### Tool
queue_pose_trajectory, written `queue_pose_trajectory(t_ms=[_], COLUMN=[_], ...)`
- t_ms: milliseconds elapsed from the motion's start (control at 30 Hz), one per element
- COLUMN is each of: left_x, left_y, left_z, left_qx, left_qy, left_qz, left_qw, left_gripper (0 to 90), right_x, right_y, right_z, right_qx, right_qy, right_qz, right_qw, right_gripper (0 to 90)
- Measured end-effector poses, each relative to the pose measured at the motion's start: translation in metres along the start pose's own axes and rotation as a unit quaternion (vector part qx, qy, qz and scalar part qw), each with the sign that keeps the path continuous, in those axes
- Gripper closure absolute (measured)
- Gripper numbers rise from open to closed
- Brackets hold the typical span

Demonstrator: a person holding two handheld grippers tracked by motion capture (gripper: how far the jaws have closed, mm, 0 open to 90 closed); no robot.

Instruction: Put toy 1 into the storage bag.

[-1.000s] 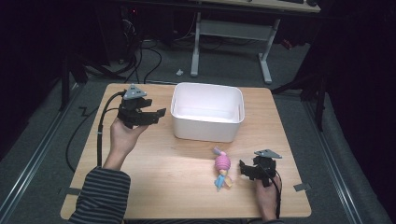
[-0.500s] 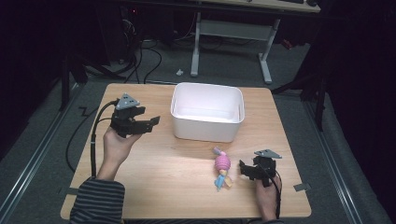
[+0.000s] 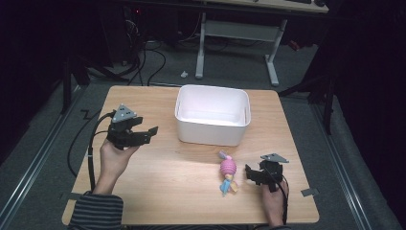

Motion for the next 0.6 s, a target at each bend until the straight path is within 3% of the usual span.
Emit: queue_pose_trajectory(t_ms=[600], left_x=[-0.006], left_y=[0.0], left_z=[0.028], left_qx=[-0.018], left_qy=[0.004], left_qz=[0.0], left_qw=[0.9998], left_gripper=[32.2], right_x=[0.0], right_y=[0.0], right_z=[0.0], right_qx=[0.0], right_qy=[0.0], right_qz=[0.001], right_qw=[1.0], right_gripper=[14.8])
Point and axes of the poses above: each handheld gripper's, and its own axes: x roughly forward along the jaws, z roughly out of its underside, y roughly to its right, the point moved 10 cm from there along x, roughly forward along the jaws, and after that the axes turned 9 degrees about -z, right-handed, at the moved point
